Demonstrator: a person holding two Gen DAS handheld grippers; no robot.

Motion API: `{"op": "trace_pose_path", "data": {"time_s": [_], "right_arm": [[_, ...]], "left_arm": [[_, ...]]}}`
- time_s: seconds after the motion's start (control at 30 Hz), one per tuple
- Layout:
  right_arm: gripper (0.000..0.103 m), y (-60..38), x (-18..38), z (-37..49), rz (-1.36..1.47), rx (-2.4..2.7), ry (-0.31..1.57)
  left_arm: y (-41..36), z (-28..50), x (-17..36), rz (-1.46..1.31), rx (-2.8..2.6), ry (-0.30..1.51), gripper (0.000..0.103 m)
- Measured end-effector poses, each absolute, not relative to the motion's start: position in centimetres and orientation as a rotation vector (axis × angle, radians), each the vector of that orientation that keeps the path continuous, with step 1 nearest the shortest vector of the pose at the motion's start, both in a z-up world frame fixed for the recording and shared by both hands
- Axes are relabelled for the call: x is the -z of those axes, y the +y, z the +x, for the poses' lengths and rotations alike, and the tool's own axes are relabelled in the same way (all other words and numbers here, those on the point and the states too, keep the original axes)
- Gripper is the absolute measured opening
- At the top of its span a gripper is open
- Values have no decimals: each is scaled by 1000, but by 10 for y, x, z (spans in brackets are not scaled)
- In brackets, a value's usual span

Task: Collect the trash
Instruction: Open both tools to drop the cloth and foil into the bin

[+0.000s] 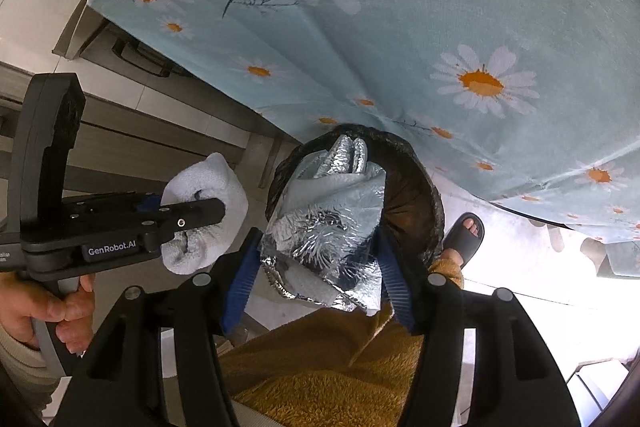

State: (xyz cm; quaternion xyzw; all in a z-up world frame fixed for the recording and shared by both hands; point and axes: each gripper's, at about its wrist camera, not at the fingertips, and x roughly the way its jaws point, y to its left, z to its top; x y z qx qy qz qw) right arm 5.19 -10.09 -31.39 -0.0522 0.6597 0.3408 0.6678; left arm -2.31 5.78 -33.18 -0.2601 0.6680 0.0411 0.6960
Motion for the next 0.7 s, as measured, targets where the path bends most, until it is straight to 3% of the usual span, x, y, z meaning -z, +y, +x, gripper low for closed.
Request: {"op": "trace_pose_path", "data": {"time_s": [0.13, 0.7], "right_arm": [[66, -102, 315, 57, -118, -758, 1487], [67, -111, 297, 62, -102, -741, 1461]], "left_arm": [[58, -20, 334, -593, -90, 1506, 53], [54, -12, 326, -551, -114, 1513, 54]]}}
